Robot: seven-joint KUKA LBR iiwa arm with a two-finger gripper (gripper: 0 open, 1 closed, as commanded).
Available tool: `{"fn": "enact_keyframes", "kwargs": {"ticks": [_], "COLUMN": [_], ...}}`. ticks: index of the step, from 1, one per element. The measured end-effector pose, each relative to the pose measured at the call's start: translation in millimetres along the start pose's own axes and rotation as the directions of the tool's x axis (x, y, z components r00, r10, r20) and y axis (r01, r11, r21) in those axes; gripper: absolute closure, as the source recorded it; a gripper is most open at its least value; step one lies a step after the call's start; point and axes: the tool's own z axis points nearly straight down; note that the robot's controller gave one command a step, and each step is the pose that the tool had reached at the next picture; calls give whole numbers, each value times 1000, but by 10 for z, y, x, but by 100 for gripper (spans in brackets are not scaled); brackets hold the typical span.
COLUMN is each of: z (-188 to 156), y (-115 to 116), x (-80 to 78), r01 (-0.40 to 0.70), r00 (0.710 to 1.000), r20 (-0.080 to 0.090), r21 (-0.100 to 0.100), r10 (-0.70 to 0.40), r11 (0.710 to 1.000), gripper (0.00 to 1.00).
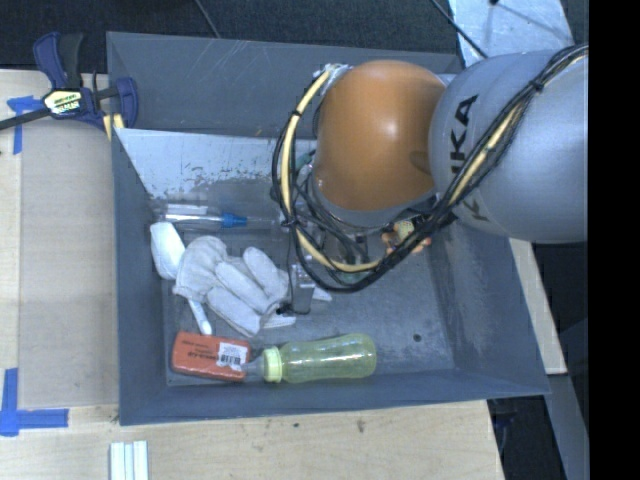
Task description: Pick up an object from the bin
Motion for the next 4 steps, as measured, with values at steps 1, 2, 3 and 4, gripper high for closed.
{"fn": "enact_keyframes", "kwargs": {"ticks": [1,2,3,4], "z": [-48,-28,247,374], "y": [-8,-136,-245,-273], "x": [-16,-44,-84,-96], "r01": [-3,-12,-86,-116], "r00": [1000,1000,996,993], "r20": [8,7,11,7], "r21": [-1,-1,-2,-1], "r10": [3,12,86,116], "r11": [1000,1000,996,993], "gripper": [0,0,0,0]}}
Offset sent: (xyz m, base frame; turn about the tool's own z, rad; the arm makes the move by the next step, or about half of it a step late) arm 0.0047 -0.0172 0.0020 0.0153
